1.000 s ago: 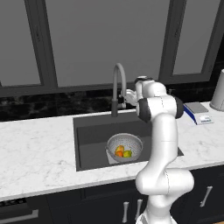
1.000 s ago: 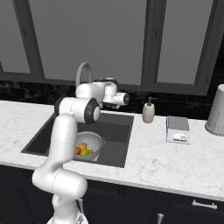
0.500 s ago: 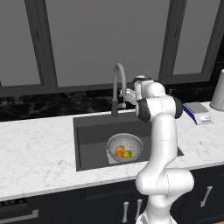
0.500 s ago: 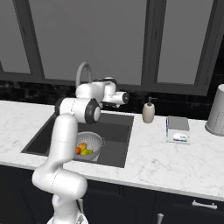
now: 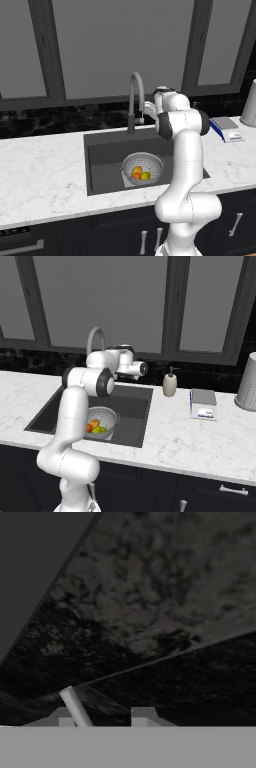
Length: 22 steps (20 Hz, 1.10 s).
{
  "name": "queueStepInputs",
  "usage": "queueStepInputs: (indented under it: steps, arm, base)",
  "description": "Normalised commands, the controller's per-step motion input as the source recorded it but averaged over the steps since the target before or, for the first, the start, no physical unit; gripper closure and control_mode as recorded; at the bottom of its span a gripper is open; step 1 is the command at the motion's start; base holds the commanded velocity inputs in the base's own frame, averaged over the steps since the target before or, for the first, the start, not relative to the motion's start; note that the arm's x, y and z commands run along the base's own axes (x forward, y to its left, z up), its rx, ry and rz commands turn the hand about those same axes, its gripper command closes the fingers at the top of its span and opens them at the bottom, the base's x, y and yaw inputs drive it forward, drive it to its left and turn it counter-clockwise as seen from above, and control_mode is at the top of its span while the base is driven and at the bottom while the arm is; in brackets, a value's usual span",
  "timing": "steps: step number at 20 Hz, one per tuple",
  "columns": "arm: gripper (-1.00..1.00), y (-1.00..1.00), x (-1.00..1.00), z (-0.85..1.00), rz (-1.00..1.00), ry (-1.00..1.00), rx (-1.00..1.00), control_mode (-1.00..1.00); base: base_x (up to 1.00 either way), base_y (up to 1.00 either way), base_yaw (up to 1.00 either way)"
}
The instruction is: Put the colander in the sink, put the pear, mango, tangerine in the colander, and turn on the sink faucet and pour water over the colander.
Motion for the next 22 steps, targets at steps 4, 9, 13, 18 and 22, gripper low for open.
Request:
queueStepInputs:
  steps: [4, 9, 13, 18, 22]
  arm:
    - [1.00, -1.00, -0.02, 0.00, -0.07, 0.00, 0.00, -1.00]
    - [1.00, -1.00, -0.18, 0.00, -0.07, 0.00, 0.00, -1.00]
    - [1.00, -1.00, -0.25, 0.00, -0.06, 0.00, 0.00, -1.00]
    - [1.00, -0.80, -0.39, 0.04, -0.02, -0.02, 0.00, -1.00]
    - [1.00, -0.48, -0.44, 0.31, -0.02, -0.10, 0.01, -1.00]
  base:
    - [0.00, 0.00, 0.00]
    - [0.00, 0.00, 0.00]
    - [0.00, 0.00, 0.00]
    - [0.00, 0.00, 0.00]
    - [0.00, 0.00, 0.00]
